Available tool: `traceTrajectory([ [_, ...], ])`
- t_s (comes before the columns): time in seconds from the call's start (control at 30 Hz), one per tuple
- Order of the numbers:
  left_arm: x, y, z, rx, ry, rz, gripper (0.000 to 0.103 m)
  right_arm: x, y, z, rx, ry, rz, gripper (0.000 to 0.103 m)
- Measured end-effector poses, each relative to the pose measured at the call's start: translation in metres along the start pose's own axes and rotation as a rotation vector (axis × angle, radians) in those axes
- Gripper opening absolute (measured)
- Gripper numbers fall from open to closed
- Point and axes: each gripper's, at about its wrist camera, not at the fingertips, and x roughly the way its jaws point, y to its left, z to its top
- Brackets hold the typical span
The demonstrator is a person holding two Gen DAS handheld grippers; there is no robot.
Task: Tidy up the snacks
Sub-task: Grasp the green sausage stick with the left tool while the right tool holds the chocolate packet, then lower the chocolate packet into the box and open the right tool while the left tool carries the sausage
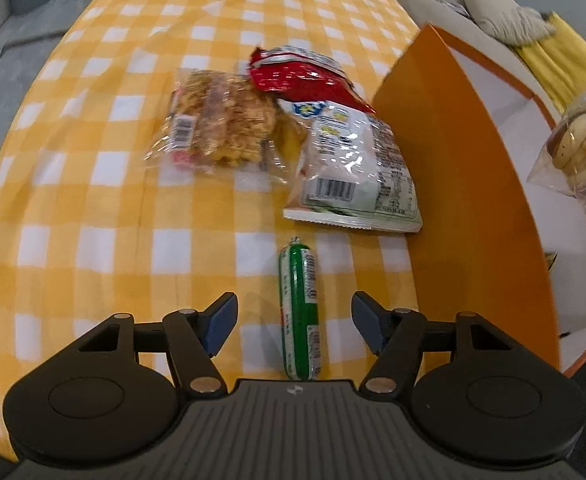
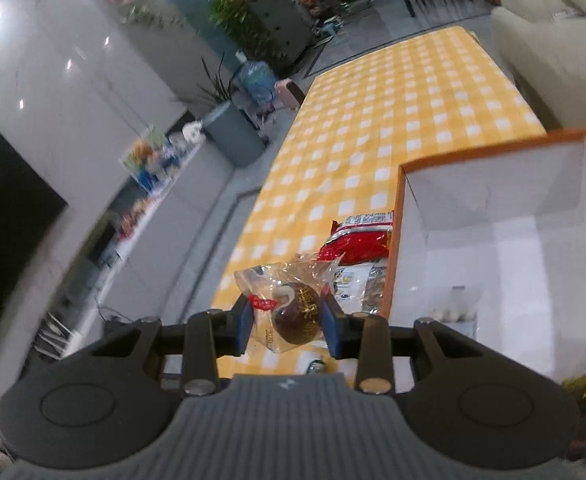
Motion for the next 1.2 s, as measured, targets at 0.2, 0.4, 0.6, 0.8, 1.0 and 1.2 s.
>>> traceTrajectory([
  [0.2,0.016,-0.006,-0.001,0.007,0.027,0.023,0.054,0.004,-0.012,-0.007,0.009,0.007,0.031,0.034],
  [0.4,0.016,-0.004,0.002,-0.028,0.032,0.042,0.025,-0.005,-0.026,-0.01,0.035,0.008,0.031,0.034],
  [0.6,0.013,-0.002,0.002,-0.076,0.016,0.084,0.025,-0.006,-0.029,-0.01,0.028,0.006,0.008,0.034],
  [0.8,-0.011,0.014,0.007,-0.18,-0.037,0.015,0.024,-0.015,-0.028,-0.007,0.02,-0.022,0.017,0.034],
  [1.0,-0.043,0.012,0.01,-0.175,-0.122,-0.01,0.024,-0.033,-0.03,-0.006,0.017,-0.064,0.017,0.035],
  [1.2,-0.076,-0.003,0.011,-0.148,-0.208,-0.037,0.024,-0.057,-0.041,-0.003,0.038,-0.121,-0.041,0.035],
])
